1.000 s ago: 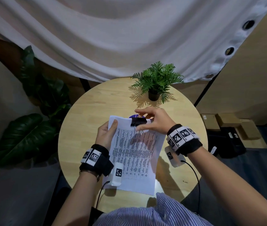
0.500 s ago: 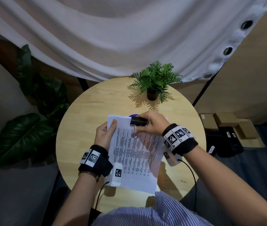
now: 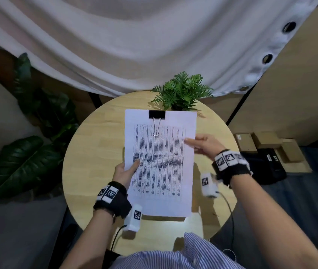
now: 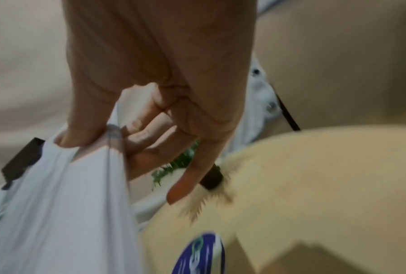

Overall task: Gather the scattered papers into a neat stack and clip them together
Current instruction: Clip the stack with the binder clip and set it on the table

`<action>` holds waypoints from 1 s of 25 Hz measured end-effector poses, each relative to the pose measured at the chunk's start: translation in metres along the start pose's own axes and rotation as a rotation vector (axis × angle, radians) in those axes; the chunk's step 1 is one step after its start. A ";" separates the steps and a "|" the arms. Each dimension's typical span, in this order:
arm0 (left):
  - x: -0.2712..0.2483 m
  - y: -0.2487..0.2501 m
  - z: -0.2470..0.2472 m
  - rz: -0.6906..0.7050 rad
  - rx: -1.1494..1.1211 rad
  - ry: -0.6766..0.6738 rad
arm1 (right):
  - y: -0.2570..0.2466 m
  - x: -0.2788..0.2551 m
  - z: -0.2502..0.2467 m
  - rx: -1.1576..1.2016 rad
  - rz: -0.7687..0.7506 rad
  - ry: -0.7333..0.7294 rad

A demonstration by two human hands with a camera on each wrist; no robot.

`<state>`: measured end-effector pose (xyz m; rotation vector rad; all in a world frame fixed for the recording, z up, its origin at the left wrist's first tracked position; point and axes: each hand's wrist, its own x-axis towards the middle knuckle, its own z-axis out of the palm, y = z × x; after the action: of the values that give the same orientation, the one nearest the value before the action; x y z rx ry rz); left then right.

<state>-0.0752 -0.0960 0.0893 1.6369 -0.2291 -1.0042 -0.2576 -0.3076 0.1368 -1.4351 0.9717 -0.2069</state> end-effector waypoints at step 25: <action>0.042 -0.057 0.160 -0.295 0.612 -0.245 | 0.183 -0.020 -0.037 -0.509 0.646 0.372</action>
<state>-0.1821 -0.2167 0.0207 2.1371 -0.5090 -1.4603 -0.3718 -0.2872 -0.0110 -1.4724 1.8380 0.2836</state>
